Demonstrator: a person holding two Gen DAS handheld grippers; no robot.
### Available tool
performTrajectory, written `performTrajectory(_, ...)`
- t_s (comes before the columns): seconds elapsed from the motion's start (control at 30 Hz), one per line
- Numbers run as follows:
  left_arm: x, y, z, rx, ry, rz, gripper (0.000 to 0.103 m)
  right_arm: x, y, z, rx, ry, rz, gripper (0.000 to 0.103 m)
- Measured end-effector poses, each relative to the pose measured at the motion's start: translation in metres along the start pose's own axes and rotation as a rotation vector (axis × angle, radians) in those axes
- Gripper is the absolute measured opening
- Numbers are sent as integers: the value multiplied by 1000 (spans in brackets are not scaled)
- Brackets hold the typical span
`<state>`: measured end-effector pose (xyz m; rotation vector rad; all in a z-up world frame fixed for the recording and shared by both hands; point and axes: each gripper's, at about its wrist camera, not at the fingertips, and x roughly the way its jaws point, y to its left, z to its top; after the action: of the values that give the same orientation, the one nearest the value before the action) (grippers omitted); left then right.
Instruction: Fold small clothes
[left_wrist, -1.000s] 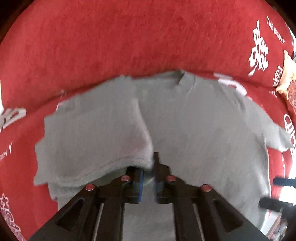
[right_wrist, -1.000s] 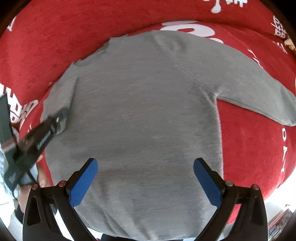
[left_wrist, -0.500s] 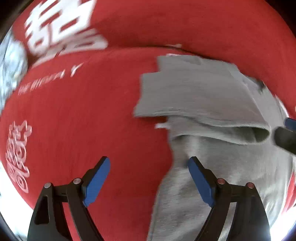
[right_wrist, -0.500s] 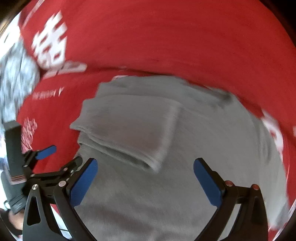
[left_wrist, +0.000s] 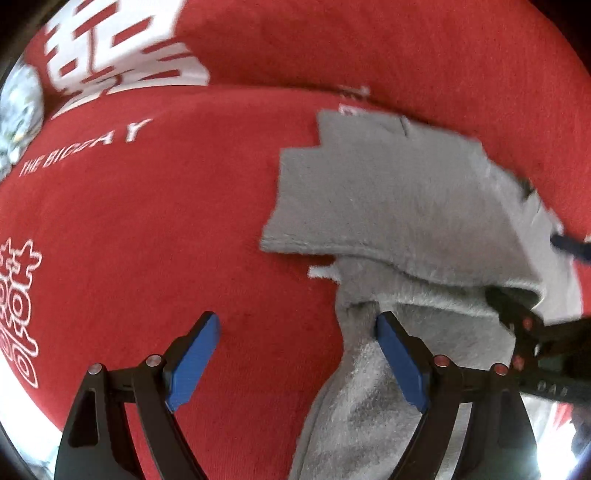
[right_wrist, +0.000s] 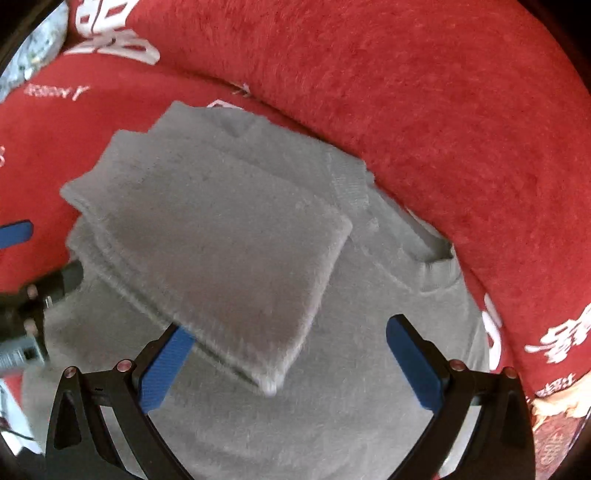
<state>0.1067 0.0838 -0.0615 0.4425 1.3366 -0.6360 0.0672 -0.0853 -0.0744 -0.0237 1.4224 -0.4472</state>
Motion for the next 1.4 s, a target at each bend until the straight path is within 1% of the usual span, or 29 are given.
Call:
performTrajectory(0.07,0,-7,-4,31,-9,16,87,6,5,7,-9,-2,-16,102)
performTrajectory(0.1,-1,-9,-4,29,-18,19,87,7,7,11,-7,-18,-27,102)
performTrajectory(0.13,-2,-9,-3,17,-18,20,87,4,7,17,9,-50,-33,99)
performTrajectory(0.17,0,-3,2,-16,-13,16,87,1,6,20,31,-70,-31,97)
performTrajectory(0.23,4,7,10,-88,0,10,87,-9,-12,24,166,-134,3,95)
performTrajectory(0.3,8,15,12,-137,0,3,87,-16,-43,21,364,-175,59,95)
performTrajectory(0.37,7,13,11,-132,-14,17,87,-22,-88,-3,619,-204,102,95)
performTrajectory(0.4,7,12,11,-122,-24,23,87,-21,-105,-18,717,-201,110,95)
performTrajectory(0.47,7,12,12,-118,-25,16,88,-10,-147,-59,949,-163,150,95)
performTrajectory(0.5,7,13,13,-116,-21,11,88,-6,-156,-70,1019,-142,179,95)
performTrajectory(0.6,8,14,16,-93,-15,7,88,26,-185,-119,1235,-50,317,95)
performTrajectory(0.67,9,17,20,-87,-6,4,88,35,-196,-140,1319,-57,399,95)
performTrajectory(0.7,8,18,21,-86,4,2,88,35,-200,-145,1336,-75,436,95)
performTrajectory(0.77,3,20,21,-66,30,4,88,32,-203,-148,1326,-83,457,95)
performTrajectory(0.83,-6,21,18,-10,34,7,88,26,-206,-152,1315,-81,450,95)
performTrajectory(0.9,-19,24,12,48,31,20,88,26,-213,-161,1349,-75,438,95)
performTrajectory(0.97,-29,31,15,66,23,20,88,26,-218,-174,1432,-71,438,95)
performTrajectory(1.0,-32,35,20,59,18,17,88,27,-222,-184,1498,-80,444,95)
performTrajectory(1.07,-32,42,35,32,7,8,88,26,-230,-200,1594,-98,467,95)
performTrajectory(1.13,-25,46,56,5,-1,-6,88,26,-237,-212,1648,-106,512,95)
performTrajectory(1.17,-21,43,67,4,-6,-13,88,25,-238,-215,1646,-102,528,95)
performTrajectory(1.23,-8,38,84,9,-6,-23,88,17,-241,-220,1607,-103,529,95)
performTrajectory(1.3,5,27,99,14,15,-51,88,12,-241,-216,1516,-106,523,95)
performTrajectory(1.4,22,14,117,30,49,-69,88,13,-239,-192,1314,-63,459,95)
